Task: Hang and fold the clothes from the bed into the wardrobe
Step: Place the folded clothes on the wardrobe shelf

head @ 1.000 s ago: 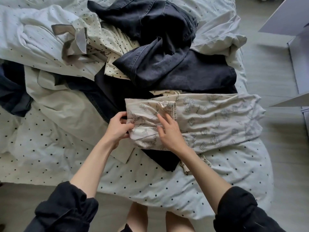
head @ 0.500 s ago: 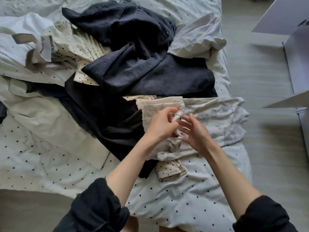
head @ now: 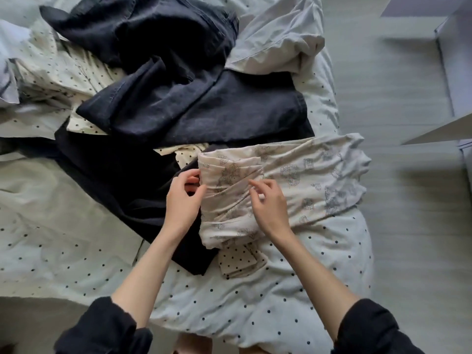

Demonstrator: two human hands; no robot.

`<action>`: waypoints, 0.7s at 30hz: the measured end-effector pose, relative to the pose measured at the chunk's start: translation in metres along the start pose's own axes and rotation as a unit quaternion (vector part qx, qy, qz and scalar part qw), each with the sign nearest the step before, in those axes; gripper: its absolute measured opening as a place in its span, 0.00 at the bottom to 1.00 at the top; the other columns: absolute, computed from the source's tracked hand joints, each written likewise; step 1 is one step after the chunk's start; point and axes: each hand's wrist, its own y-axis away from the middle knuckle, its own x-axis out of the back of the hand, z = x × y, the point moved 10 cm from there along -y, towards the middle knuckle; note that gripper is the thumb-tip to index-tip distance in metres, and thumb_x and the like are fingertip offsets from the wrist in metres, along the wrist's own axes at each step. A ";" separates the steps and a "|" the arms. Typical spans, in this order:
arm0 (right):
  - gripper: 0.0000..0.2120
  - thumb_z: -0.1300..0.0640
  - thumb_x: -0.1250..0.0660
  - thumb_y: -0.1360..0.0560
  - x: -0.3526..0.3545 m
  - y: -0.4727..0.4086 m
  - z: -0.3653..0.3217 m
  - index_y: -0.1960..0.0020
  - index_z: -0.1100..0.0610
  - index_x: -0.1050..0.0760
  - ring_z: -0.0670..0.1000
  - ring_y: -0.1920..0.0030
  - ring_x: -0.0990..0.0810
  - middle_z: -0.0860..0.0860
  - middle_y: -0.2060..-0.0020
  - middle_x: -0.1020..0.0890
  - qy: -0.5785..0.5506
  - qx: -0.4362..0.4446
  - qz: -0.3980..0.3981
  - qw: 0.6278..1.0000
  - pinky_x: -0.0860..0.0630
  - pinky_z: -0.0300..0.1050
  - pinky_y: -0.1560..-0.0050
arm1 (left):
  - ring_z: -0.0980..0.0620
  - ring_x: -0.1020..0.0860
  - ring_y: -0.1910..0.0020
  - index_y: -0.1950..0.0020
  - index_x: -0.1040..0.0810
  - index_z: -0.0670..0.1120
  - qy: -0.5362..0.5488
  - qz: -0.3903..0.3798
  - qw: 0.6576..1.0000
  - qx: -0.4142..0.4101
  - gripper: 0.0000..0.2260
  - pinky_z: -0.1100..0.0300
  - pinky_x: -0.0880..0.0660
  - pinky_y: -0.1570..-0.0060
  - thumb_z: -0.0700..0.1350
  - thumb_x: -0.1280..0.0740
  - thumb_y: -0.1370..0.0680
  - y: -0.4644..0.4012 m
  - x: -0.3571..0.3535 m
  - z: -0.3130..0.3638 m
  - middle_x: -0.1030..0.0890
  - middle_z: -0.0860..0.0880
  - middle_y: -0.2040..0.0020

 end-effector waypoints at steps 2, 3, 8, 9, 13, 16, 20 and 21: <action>0.21 0.56 0.38 0.22 -0.024 0.002 -0.008 0.29 0.52 0.33 0.50 0.36 0.32 0.52 0.38 0.31 0.026 0.019 -0.069 0.997 0.35 0.47 0.31 | 0.55 0.23 0.49 0.37 0.27 0.49 0.016 -0.076 0.993 0.084 0.17 0.55 0.24 0.45 0.45 0.30 0.25 -0.003 -0.012 -0.025 0.23 0.49 0.45; 0.25 0.54 0.37 0.22 -0.033 0.001 -0.009 0.27 0.49 0.37 0.51 0.31 0.37 0.52 0.32 0.36 0.052 0.021 -0.099 0.994 0.40 0.48 0.28 | 0.53 0.23 0.48 0.36 0.28 0.49 0.029 -0.110 0.987 0.112 0.19 0.52 0.24 0.45 0.47 0.30 0.25 -0.003 -0.019 -0.031 0.23 0.50 0.45; 0.35 0.50 0.35 0.23 -0.053 -0.004 0.000 0.23 0.45 0.51 0.55 0.24 0.53 0.50 0.23 0.54 0.135 0.000 -0.185 0.973 0.51 0.55 0.27 | 0.57 0.25 0.48 0.34 0.37 0.53 0.017 -0.161 0.983 0.086 0.28 0.61 0.25 0.50 0.44 0.27 0.28 0.001 -0.041 -0.022 0.26 0.54 0.46; 0.35 0.50 0.36 0.23 -0.054 -0.004 0.001 0.23 0.46 0.52 0.55 0.24 0.53 0.50 0.23 0.55 0.139 0.002 -0.191 0.972 0.52 0.55 0.27 | 0.58 0.25 0.49 0.34 0.38 0.52 0.009 -0.156 0.985 0.078 0.28 0.61 0.26 0.50 0.42 0.27 0.28 0.002 -0.043 -0.019 0.26 0.54 0.48; 0.32 0.53 0.40 0.20 -0.054 0.002 0.003 0.23 0.47 0.55 0.53 0.23 0.55 0.50 0.23 0.57 0.093 0.014 -0.219 0.971 0.55 0.50 0.26 | 0.56 0.24 0.54 0.36 0.35 0.52 -0.012 -0.133 0.990 0.052 0.23 0.47 0.24 0.46 0.38 0.33 0.28 0.006 -0.038 -0.006 0.23 0.51 0.53; 0.29 0.55 0.44 0.19 -0.054 0.011 -0.005 0.23 0.48 0.54 0.47 0.24 0.56 0.47 0.23 0.56 0.038 0.021 -0.258 0.965 0.55 0.51 0.24 | 0.52 0.23 0.53 0.40 0.34 0.55 0.001 -0.126 0.991 0.048 0.21 0.45 0.22 0.50 0.38 0.33 0.28 0.017 -0.027 0.010 0.24 0.50 0.54; 0.27 0.61 0.43 0.19 -0.041 0.010 -0.016 0.23 0.54 0.49 0.42 0.29 0.42 0.49 0.24 0.45 -0.093 -0.015 -0.292 0.952 0.43 0.40 0.29 | 0.54 0.22 0.57 0.38 0.32 0.51 0.003 -0.117 0.993 0.033 0.20 0.54 0.20 0.60 0.38 0.33 0.27 0.025 -0.024 0.041 0.24 0.50 0.56; 0.26 0.62 0.43 0.19 -0.032 0.006 -0.013 0.24 0.55 0.46 0.43 0.36 0.32 0.52 0.27 0.36 -0.132 -0.042 -0.282 0.949 0.35 0.37 0.36 | 0.55 0.22 0.58 0.37 0.33 0.50 0.005 -0.117 0.992 0.035 0.20 0.57 0.20 0.64 0.39 0.33 0.27 0.023 -0.029 0.047 0.24 0.50 0.56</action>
